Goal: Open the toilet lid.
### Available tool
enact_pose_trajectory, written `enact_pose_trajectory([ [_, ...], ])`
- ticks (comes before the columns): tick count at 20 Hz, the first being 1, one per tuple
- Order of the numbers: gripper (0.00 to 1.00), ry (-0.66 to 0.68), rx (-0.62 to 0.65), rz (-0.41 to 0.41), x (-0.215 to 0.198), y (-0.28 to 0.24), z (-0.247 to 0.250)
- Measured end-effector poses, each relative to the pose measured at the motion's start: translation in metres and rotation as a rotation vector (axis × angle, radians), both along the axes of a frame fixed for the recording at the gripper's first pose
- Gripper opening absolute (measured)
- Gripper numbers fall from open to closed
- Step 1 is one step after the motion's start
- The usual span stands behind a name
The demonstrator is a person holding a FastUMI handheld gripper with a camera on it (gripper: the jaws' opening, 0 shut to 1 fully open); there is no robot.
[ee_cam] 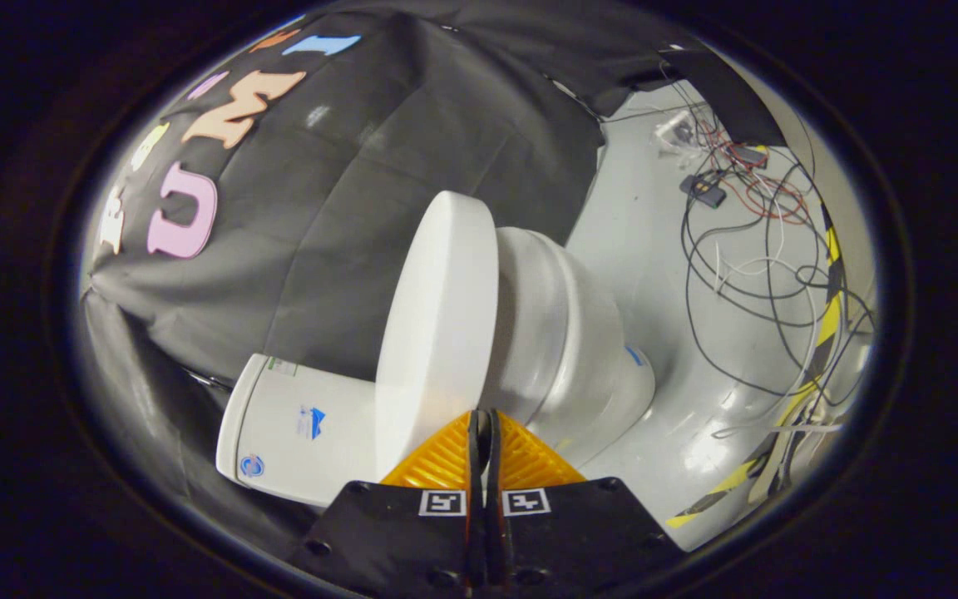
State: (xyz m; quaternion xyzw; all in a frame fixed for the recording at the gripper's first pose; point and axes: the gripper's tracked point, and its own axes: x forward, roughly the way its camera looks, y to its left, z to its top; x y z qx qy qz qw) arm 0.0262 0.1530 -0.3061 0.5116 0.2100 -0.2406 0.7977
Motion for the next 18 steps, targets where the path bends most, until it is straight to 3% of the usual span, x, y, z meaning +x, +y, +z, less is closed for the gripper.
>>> enact_pose_trajectory([
  [8, 0.01, -0.013, -0.177, 0.036, 0.02, 0.016, 0.071],
  [18, 0.04, -0.052, -0.416, 0.184, 0.053, 0.057, 0.142],
])
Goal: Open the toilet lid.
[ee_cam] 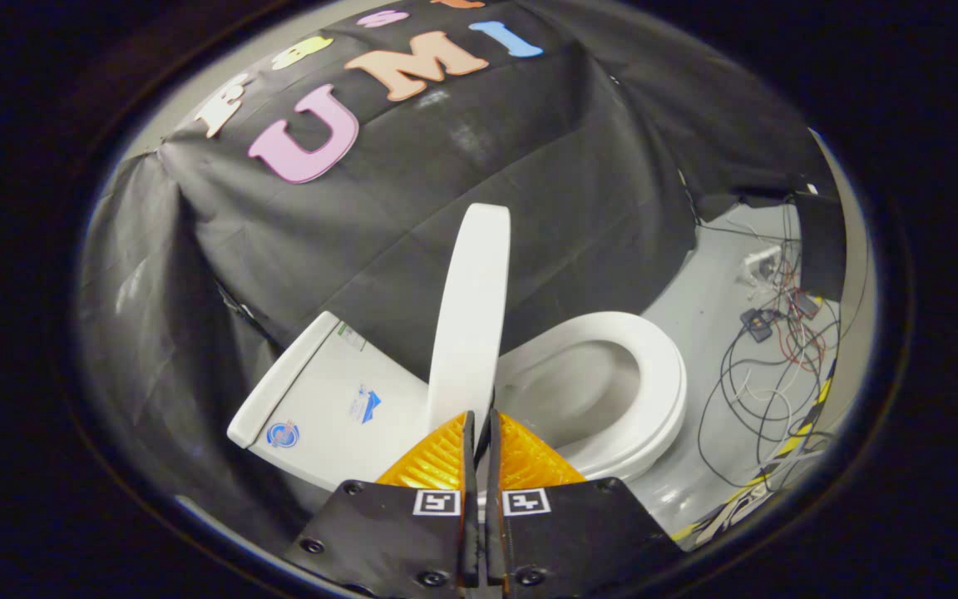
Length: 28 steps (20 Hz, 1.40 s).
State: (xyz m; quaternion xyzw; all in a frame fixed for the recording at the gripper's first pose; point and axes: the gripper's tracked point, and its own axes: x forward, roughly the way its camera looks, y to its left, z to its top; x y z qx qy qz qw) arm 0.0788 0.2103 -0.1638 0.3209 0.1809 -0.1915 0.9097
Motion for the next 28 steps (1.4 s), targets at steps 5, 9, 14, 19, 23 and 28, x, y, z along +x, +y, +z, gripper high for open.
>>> enact_pose_trajectory([
  [5, 0.04, -0.035, -0.066, 0.054, 0.018, 0.022, 0.024],
  [9, 0.04, -0.076, -0.109, 0.11, 0.034, 0.047, 0.044],
  [14, 0.04, -0.123, -0.139, 0.183, 0.054, 0.077, 0.062],
  [19, 0.05, -0.147, -0.161, 0.264, 0.073, 0.107, 0.072],
  [23, 0.05, -0.168, -0.158, 0.313, 0.085, 0.128, 0.076],
  [28, 0.04, -0.19, -0.144, 0.364, 0.098, 0.15, 0.079],
])
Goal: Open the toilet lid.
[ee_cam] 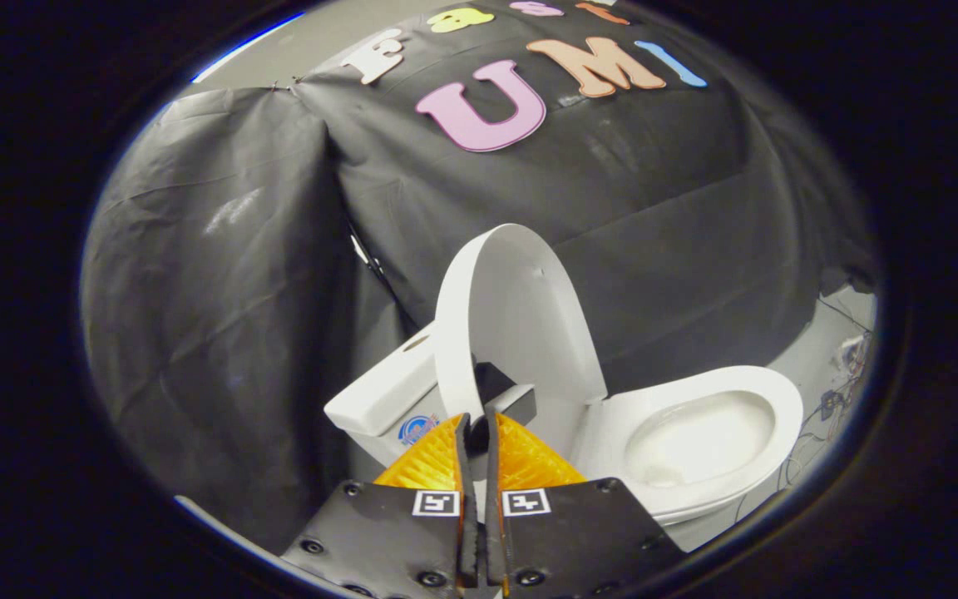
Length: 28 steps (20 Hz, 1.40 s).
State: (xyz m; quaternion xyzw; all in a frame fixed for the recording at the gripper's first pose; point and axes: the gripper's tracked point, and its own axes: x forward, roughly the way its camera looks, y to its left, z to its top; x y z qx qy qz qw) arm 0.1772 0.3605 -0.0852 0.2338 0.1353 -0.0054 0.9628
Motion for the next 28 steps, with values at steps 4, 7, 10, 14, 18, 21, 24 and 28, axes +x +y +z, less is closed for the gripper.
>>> enact_pose_trajectory([
  [4, 0.05, -0.019, 0.019, 0.047, 0.01, 0.018, -0.001],
  [7, 0.05, -0.022, 0.016, 0.079, 0.016, 0.029, -0.002],
  [10, 0.05, -0.019, 0.012, 0.109, 0.021, 0.04, -0.004],
  [14, 0.05, -0.019, 0.018, 0.134, 0.028, 0.052, -0.007],
  [18, 0.05, -0.024, 0.024, 0.142, 0.031, 0.057, -0.007],
  [21, 0.05, -0.021, 0.019, 0.16, 0.034, 0.064, -0.01],
  [24, 0.05, -0.014, 0.012, 0.17, 0.036, 0.068, -0.011],
  [28, 0.05, -0.012, -0.008, 0.169, 0.037, 0.066, -0.008],
])
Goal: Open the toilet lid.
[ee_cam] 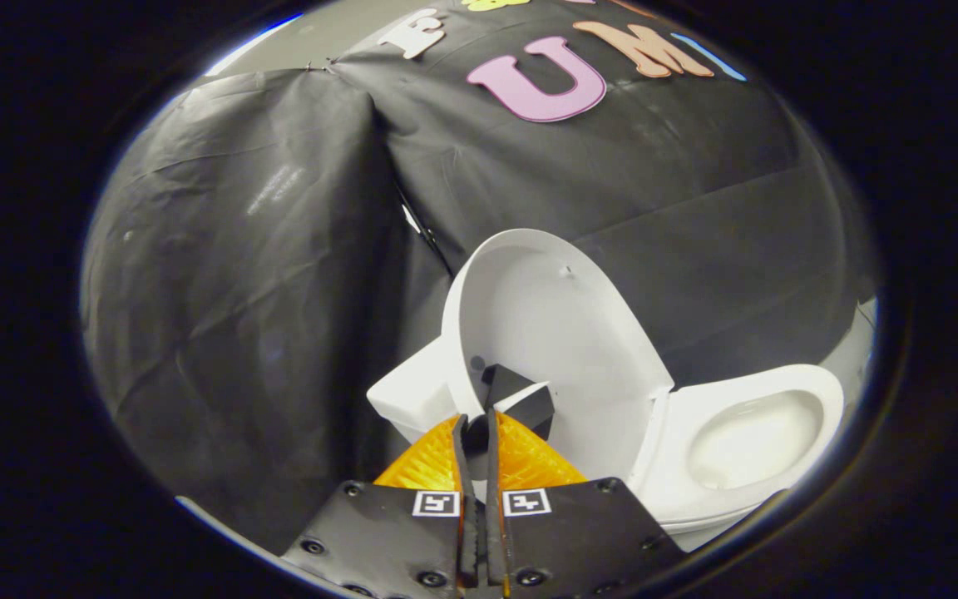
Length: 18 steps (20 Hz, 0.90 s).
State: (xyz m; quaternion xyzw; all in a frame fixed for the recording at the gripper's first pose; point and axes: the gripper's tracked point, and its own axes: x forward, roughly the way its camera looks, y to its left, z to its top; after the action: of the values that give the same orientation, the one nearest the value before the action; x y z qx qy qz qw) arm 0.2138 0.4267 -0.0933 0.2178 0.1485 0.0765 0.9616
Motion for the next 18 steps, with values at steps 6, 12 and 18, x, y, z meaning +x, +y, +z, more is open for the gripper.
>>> enact_pose_trajectory([
  [6, 0.07, 0.002, -0.05, 0.008, -0.001, 0.0, 0.002],
  [12, 0.38, -0.011, 0.018, 0.04, -0.001, 0.01, 0.004],
  [18, 0.63, -0.083, 0.001, 0.037, -0.008, -0.018, 0.03],
])
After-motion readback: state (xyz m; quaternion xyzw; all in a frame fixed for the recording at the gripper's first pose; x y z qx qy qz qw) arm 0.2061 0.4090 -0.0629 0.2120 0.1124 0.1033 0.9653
